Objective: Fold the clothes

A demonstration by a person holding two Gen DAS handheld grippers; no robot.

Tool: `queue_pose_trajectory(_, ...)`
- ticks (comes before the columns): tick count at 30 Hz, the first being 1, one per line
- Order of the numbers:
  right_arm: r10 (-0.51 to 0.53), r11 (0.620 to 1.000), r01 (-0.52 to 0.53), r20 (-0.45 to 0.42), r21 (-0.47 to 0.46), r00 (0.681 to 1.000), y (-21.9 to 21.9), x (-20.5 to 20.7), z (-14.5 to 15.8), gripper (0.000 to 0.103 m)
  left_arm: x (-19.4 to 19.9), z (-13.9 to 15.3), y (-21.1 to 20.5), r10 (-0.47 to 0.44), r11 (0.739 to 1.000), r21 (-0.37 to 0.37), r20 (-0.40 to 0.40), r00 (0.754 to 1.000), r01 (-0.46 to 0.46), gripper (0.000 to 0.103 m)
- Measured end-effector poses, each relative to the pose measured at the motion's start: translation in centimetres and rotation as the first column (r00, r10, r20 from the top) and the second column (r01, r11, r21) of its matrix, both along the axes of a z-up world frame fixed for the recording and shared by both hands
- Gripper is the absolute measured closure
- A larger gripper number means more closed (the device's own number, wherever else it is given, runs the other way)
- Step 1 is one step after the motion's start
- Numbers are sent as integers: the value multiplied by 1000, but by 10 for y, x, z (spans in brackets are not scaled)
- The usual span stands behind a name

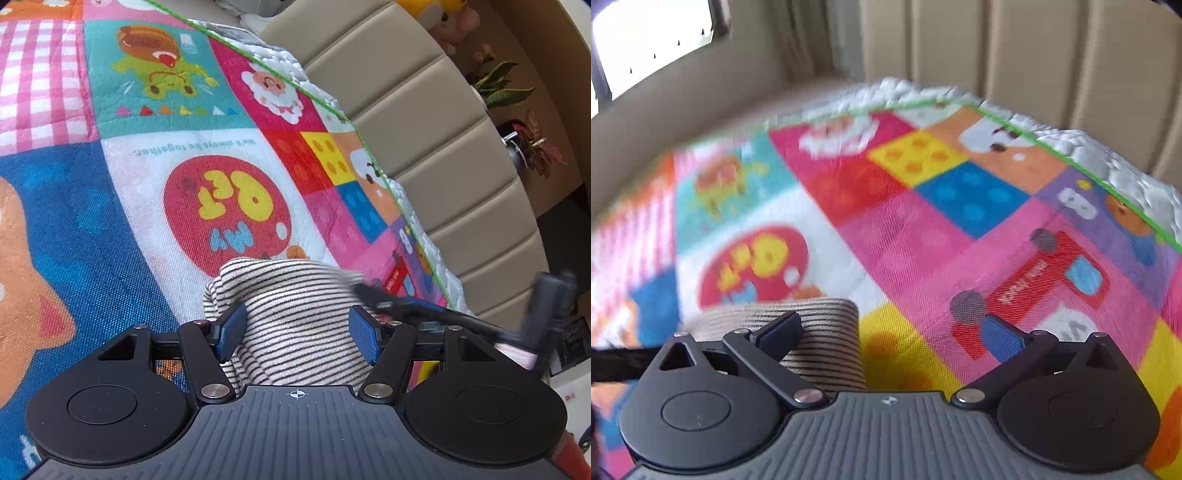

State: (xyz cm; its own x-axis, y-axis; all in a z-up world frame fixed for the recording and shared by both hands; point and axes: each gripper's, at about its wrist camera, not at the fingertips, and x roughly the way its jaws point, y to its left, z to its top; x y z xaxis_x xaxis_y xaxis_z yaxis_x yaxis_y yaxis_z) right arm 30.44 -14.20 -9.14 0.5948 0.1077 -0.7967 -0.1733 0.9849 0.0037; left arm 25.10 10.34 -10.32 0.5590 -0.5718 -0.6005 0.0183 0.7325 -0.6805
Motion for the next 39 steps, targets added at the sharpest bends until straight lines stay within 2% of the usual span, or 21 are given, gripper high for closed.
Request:
queue_pose_trajectory(2, 22, 997, -24, -25, -79, 999, 13, 12, -13, 0, 3, -3, -1, -11, 1000, 7, 12, 1000, 10, 36)
queue_pose_trajectory(4, 12, 996, -16, -37, -85, 999, 14, 14, -17, 0, 4, -6, -2, -18, 1000, 20, 22, 1000, 18, 36)
queue_pose_trajectory(6, 0, 998, -2, -34, -56, 999, 9, 9, -13, 0, 6, -9, 2, -9, 1000, -7, 14, 1000, 9, 36)
queue_pose_trajectory(10, 0, 999, -2, 60, 38, 998, 0, -45, 18, 0, 6, -10, 5, 0, 999, -36, 4, 1000, 0, 36)
queue_pose_trajectory(12, 40, 998, -45, 101, 43, 994, 6, -82, 27, 0, 7, -11, 6, 3, 999, -45, 2, 1000, -3, 35)
queue_pose_trajectory(14, 60, 998, -59, 71, -26, 996, 16, -103, 14, 0, 6, -11, 5, 3, 999, -44, 4, 1000, -3, 34)
queue_pose_trajectory(16, 60, 996, -54, 98, -67, 993, 22, -113, -2, 0, 3, -6, 7, 18, 998, -56, -6, 1000, -18, 34)
queue_pose_trajectory(19, 66, 995, -56, 123, -78, 990, 21, -117, -8, 0, -16, 13, 23, 80, 988, -126, -41, 996, -85, 30)
queue_pose_trajectory(20, 69, 996, -62, 119, -63, 991, 18, -116, -6, 0, -23, 19, 28, 95, 984, -143, -51, 994, -102, 24)
queue_pose_trajectory(21, 74, 997, -71, 114, -38, 991, 13, -114, -3, 0, -31, 25, 28, 89, 988, -118, -56, 995, -95, 18)
queue_pose_trajectory(23, 73, 996, -77, 96, 41, 993, 0, -109, -2, 0, -45, 30, 23, 65, 995, -64, -82, 995, -70, 14)
queue_pose_trajectory(26, 31, 972, -36, 27, 231, 999, -26, -97, 1, 0, -50, 15, -6, -40, 999, -7, -163, 986, 39, 14)
queue_pose_trajectory(29, 3, 925, 18, -53, 380, 999, -50, -88, -5, 0, -49, -3, -34, -111, 982, 126, -203, 973, 138, 15)
queue_pose_trajectory(31, -17, 899, 55, -91, 434, 996, -60, -85, -11, 0, -48, -5, -38, -123, 979, 140, -193, 974, 151, 16)
queue_pose_trajectory(33, -20, 864, 79, -123, 497, 992, -66, -82, -16, 0, -47, -4, -40, -135, 977, 141, -176, 975, 161, 27)
queue_pose_trajectory(35, -12, 832, 88, -141, 547, 990, -67, -79, -20, 0, -47, -4, -40, -142, 976, 141, -169, 975, 167, 29)
queue_pose_trajectory(37, 3, 818, 82, -146, 569, 989, -64, -77, -22, 3, -47, -5, -40, -149, 975, 142, -166, 975, 173, 29)
queue_pose_trajectory(39, 23, 828, 65, -149, 557, 989, -57, -76, -25, 7, -47, -5, -40, -153, 974, 140, -166, 974, 177, 29)
